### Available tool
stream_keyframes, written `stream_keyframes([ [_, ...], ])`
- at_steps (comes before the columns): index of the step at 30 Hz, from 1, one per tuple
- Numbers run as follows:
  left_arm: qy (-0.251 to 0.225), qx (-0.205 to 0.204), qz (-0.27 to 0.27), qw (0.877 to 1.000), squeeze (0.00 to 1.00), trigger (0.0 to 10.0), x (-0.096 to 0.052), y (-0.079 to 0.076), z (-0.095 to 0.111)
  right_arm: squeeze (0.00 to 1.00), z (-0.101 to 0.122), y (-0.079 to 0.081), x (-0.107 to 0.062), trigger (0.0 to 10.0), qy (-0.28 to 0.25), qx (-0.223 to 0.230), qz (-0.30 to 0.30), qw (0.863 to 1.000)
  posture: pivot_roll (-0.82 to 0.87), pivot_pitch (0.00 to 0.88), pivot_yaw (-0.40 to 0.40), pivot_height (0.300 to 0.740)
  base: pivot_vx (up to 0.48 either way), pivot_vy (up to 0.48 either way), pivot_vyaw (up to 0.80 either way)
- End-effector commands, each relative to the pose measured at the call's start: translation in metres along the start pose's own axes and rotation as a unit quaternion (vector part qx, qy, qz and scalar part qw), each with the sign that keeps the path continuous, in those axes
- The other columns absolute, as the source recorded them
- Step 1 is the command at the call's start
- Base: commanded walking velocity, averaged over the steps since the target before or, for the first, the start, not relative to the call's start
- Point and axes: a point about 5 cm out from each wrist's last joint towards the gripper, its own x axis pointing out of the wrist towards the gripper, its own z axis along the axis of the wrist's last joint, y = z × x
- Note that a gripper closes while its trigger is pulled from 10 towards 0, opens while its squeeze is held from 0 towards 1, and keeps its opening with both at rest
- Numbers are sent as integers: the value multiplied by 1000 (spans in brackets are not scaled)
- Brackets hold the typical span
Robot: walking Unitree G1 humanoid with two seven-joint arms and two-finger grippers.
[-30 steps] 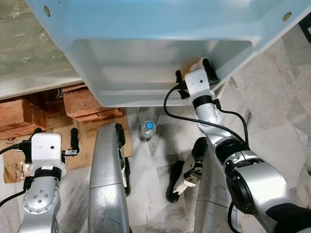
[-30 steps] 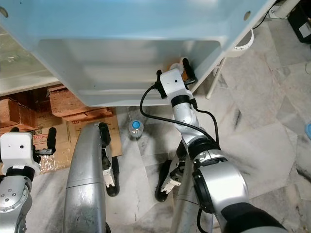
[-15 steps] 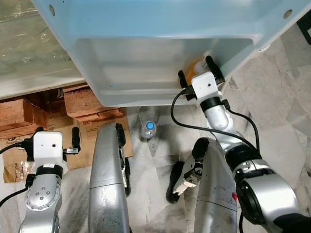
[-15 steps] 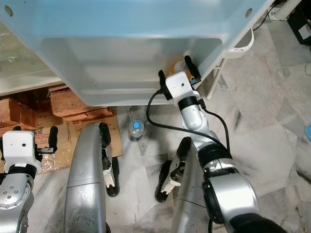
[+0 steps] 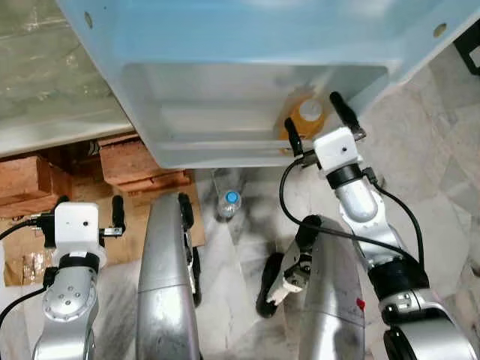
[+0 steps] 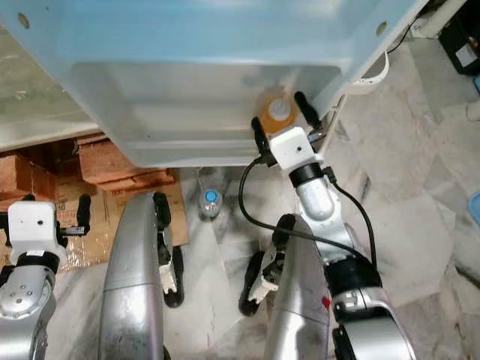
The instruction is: Restocking fridge
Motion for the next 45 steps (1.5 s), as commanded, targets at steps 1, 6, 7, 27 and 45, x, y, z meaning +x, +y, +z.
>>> stream_keyframes([
  [1, 24, 6, 13, 1000, 0, 10000, -5, 1, -10, 0, -5, -36, -16, 10000, 20, 6, -60, 998, 127, 236, -92, 511, 0, 0, 0],
  [6, 28, 7, 21, 999, 0, 10000, -4, 3, -14, 0, -9, -10, -50, 10000, 54, 47, 21, 997, 123, 228, -92, 511, 0, 0, 0],
  [7, 28, 8, 21, 999, 0, 10000, -3, 3, -14, 0, -9, -10, -51, 10000, 59, 52, 23, 997, 116, 222, -92, 511, 0, 0, 0],
  [27, 26, 1, 15, 1000, 0, 10000, 4, -5, -15, 0, -20, -3, -59, 10000, 131, 126, 50, 982, 99, 200, -83, 511, 0, 0, 0],
  [45, 24, 3, 15, 1000, 0, 10000, 8, -5, -15, 0, -25, 6, -47, 10000, 167, 123, 40, 977, 109, 198, -79, 511, -276, 0, 0],
])
